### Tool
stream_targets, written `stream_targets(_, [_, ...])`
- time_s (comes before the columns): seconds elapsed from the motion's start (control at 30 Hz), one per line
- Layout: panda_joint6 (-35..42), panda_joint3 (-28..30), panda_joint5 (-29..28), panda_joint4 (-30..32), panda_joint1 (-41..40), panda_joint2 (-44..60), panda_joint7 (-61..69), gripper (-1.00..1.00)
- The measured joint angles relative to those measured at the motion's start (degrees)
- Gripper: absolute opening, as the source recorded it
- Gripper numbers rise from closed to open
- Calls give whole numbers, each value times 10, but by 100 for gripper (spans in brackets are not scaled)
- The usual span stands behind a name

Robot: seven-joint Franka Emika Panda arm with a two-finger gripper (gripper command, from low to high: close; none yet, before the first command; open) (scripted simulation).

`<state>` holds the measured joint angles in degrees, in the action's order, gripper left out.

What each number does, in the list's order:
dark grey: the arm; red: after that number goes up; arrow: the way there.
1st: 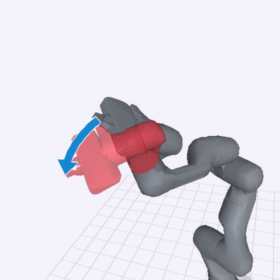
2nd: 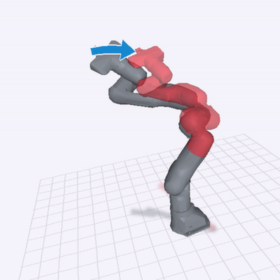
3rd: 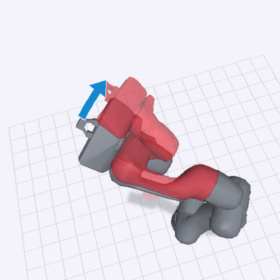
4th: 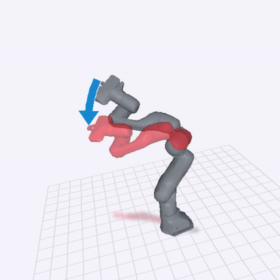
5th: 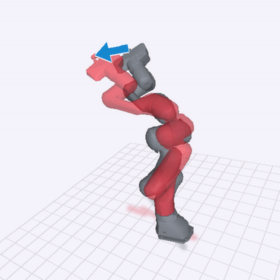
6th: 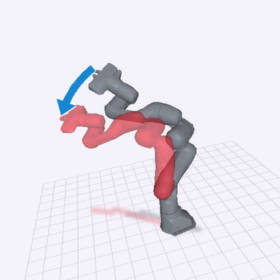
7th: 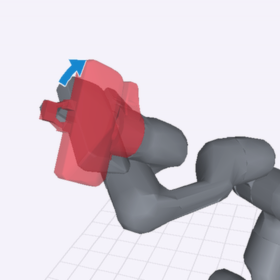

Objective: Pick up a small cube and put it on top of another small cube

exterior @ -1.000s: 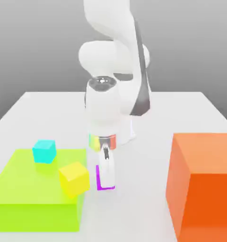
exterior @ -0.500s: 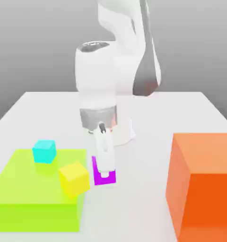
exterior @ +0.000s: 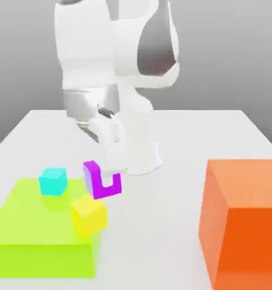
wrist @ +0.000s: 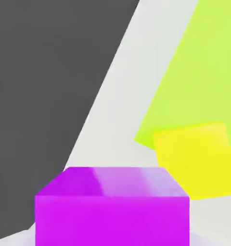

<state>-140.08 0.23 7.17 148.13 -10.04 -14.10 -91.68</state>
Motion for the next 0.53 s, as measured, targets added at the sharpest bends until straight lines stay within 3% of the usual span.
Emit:
stream_targets(0.2, [68,4,-57,-12,-20,-9,27,-100])
stream_targets(0.33, [-1,4,-71,15,-26,45,23,-100])
stream_targets(0.37, [-22,4,-71,21,-26,60,23,100])
stream_targets(0.53, [-22,4,-71,21,-26,60,23,100])
